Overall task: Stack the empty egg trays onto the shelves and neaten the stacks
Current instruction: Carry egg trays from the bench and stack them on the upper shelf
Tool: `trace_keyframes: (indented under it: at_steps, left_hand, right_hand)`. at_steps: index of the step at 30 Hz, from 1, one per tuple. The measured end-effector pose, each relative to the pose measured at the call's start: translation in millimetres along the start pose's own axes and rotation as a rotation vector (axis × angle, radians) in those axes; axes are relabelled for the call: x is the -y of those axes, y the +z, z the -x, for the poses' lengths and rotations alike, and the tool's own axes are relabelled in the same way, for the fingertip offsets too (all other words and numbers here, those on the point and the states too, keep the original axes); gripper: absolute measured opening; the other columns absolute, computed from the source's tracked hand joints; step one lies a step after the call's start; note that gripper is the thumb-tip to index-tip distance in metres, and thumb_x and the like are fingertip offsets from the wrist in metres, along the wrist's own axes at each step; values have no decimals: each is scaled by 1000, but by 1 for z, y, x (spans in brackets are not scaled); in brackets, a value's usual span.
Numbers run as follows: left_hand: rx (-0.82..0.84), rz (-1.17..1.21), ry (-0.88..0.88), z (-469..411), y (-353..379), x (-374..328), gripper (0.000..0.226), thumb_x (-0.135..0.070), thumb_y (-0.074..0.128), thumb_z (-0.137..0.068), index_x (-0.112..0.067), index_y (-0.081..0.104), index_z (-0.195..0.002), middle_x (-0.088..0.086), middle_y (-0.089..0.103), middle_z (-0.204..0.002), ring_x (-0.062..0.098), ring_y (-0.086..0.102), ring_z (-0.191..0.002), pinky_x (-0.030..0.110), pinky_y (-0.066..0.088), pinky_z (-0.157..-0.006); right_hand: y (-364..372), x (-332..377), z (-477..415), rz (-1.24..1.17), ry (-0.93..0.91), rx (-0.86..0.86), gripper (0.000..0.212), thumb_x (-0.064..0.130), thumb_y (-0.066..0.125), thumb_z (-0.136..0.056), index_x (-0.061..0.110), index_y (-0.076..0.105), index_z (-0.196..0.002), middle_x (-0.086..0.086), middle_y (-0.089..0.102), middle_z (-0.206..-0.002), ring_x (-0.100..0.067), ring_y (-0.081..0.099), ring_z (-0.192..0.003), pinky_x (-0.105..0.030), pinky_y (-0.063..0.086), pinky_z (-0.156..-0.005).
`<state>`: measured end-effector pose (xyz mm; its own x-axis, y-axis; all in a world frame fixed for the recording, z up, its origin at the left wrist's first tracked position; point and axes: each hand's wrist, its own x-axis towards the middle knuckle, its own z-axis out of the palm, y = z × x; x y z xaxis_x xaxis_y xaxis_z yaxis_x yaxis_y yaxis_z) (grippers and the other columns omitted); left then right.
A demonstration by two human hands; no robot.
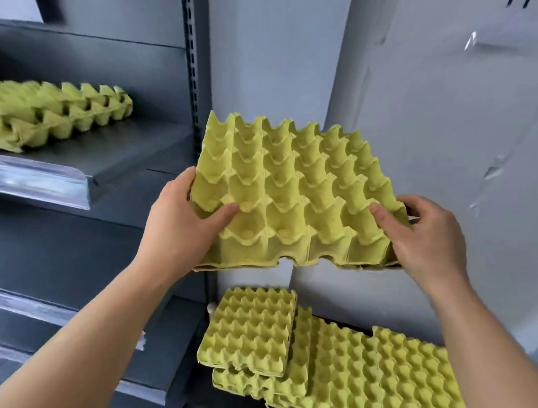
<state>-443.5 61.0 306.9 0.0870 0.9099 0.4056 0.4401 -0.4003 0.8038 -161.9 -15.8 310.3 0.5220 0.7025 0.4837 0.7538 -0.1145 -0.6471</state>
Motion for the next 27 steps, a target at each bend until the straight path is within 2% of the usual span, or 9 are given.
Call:
trace_keyframes:
  at_steps: [4, 7, 9, 15, 18, 21, 22, 25, 27]
  left_hand:
    - [-49, 21, 46, -18, -76, 2, 30, -39, 73, -79, -32, 59, -105, -22, 66, -97, 1, 62, -90, 30, 53, -80]
    - [-100, 8, 87, -35, -135, 13, 47, -42, 75, -77, -33, 57, -120, -25, 64, -106, 4, 61, -101, 34, 52, -89]
    - [-144, -20, 92, -47, -172, 22, 56, -42, 76, -76, -30, 54, -127, -29, 60, -105, 3, 59, -101, 31, 49, -90]
    - [-166, -62, 60, -89, -265, 57, 35, -42, 75, -76, -30, 64, -107, -16, 71, -94, 7, 66, -88, 33, 55, -77]
    - [-204, -72, 7, -114, -302, 76, 39, -44, 77, -74, -28, 65, -108, -15, 70, -95, 6, 65, -90, 25, 51, -75]
    - [-229, -56, -32, -141, -332, 95, 24, -36, 76, -79, -27, 58, -92, -21, 61, -86, -3, 57, -82, 18, 43, -73]
    - [-234, -52, -46, -150, -341, 102, 24, -32, 75, -80, -29, 58, -96, -22, 59, -87, -5, 54, -79, 15, 40, -70]
    - [-256, -39, -76, -177, -366, 122, 51, -33, 76, -79, -15, 59, -124, -2, 60, -121, 9, 53, -97, 20, 39, -82]
    - [-265, -36, -104, -194, -381, 136, 58, -33, 76, -79, -10, 56, -129, 3, 56, -131, 11, 53, -102, 19, 39, -79]
  right_hand:
    - [13, 75, 0, -43, -52, -40, 36, 56, 65, -79, 23, 68, -91, 7, 69, -86, -22, 63, -84, -41, 52, -75]
    - [34, 133, 4, -68, -78, -41, 36, 56, 65, -78, 22, 68, -89, 6, 69, -86, -22, 63, -85, -40, 51, -75]
    - [50, 169, 6, -91, -88, -36, 35, 55, 66, -78, 21, 69, -87, 5, 69, -82, -22, 63, -83, -40, 51, -74]
    - [100, 268, 5, -122, -98, 19, 36, 50, 67, -79, 14, 68, -81, 4, 65, -73, -25, 61, -76, -33, 44, -64]
    - [128, 310, 0, -124, -110, 52, 35, 48, 67, -79, 13, 69, -83, 0, 64, -73, -26, 58, -73, -32, 42, -62]
    - [161, 347, -10, -100, -134, 82, 38, 48, 64, -81, 11, 68, -89, -5, 66, -81, -26, 54, -73, -34, 44, -66]
    - [172, 359, -13, -100, -144, 89, 40, 48, 63, -82, 9, 68, -92, -7, 68, -86, -27, 56, -74, -35, 46, -68]
    - [203, 387, -25, -103, -179, 106, 44, 47, 61, -84, 5, 66, -98, -10, 69, -91, -27, 58, -76, -36, 48, -71]
    - [222, 403, -33, -86, -207, 116, 44, 48, 60, -84, 6, 66, -97, -7, 69, -88, -25, 57, -73, -36, 49, -71]
